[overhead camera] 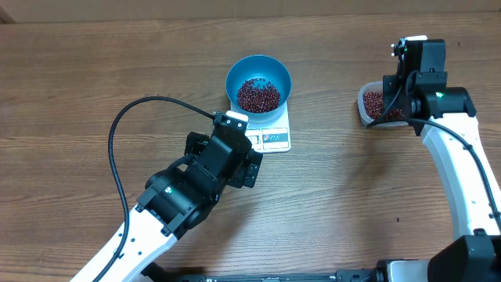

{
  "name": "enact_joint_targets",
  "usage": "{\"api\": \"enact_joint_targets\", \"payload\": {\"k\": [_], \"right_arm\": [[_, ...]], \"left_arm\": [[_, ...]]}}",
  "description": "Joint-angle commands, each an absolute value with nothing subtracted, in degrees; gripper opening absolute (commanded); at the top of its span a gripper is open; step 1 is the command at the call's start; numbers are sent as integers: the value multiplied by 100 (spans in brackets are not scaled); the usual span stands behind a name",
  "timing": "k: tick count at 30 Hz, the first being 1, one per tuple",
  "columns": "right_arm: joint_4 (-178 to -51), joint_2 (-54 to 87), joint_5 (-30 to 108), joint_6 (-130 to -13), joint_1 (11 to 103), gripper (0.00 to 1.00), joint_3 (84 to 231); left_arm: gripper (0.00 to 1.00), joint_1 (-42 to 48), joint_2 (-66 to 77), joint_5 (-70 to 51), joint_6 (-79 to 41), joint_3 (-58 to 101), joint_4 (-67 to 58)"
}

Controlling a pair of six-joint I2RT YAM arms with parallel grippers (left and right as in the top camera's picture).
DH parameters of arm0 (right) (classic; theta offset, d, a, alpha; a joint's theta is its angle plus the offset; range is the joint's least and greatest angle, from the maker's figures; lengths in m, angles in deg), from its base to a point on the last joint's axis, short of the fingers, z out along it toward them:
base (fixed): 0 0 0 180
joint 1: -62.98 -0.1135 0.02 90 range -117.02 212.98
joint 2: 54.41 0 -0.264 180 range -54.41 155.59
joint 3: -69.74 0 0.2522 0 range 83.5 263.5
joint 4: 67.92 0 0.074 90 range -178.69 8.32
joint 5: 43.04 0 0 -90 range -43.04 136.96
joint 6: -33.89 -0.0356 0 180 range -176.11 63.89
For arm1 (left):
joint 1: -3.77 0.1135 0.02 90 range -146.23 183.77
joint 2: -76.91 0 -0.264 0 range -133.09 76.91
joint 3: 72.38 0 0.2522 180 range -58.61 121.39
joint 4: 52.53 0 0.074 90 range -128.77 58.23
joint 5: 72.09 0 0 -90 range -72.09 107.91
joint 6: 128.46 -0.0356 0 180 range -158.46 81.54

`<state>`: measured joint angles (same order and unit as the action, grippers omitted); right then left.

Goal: Scoop item into bowl and weigh 150g on scale
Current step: 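Lower the red cup into the beans with the right gripper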

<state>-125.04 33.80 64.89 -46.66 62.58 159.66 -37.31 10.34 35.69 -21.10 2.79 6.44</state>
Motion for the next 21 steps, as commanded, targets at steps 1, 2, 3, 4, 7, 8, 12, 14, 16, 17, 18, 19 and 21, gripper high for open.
{"api": "enact_joint_targets", "payload": {"k": [1, 2, 3, 4, 7, 8, 12, 14, 16, 17, 18, 19, 21], "right_arm": [[-12554, 3456, 6804, -4670, 6243, 4, 16071], [-12583, 3456, 6841, -4670, 6243, 4, 16071], [-12585, 3458, 6846, -4670, 6247, 4, 16071], [-12583, 3456, 6843, -4670, 6251, 3, 16071], [-12583, 3463, 6839, -4672, 6297, 3, 16071], [-12583, 3467, 6837, -4681, 6313, 4, 16071], [-12622, 3552, 6835, -4738, 6361, 4, 16071], [-12650, 3589, 6833, -4738, 6365, 4, 16071], [-12666, 3631, 6833, -4738, 6367, 4, 16071], [-12655, 3655, 6833, -4736, 6367, 4, 16071], [-12637, 3670, 6835, -4736, 6369, 3, 16071], [-12609, 3703, 6835, -4736, 6372, 4, 16071], [-12574, 3766, 6835, -4733, 6383, 4, 16071]], "left_arm": [[99, -3675, 1015, 3589, -2158, 255, 642], [99, -3675, 1015, 3591, -2158, 255, 642], [99, -3675, 1015, 3589, -2158, 255, 642], [99, -3675, 1015, 3589, -2158, 255, 642], [99, -3675, 1015, 3591, -2156, 255, 642], [99, -3675, 1015, 3591, -2158, 255, 642], [99, -3675, 1015, 3589, -2158, 255, 642], [99, -3675, 1015, 3589, -2158, 255, 642], [99, -3675, 1015, 3589, -2156, 255, 642], [99, -3675, 1015, 3589, -2158, 255, 642], [99, -3675, 1015, 3589, -2156, 255, 642], [99, -3675, 1015, 3589, -2158, 255, 642], [99, -3675, 1015, 3589, -2158, 255, 642]]}}
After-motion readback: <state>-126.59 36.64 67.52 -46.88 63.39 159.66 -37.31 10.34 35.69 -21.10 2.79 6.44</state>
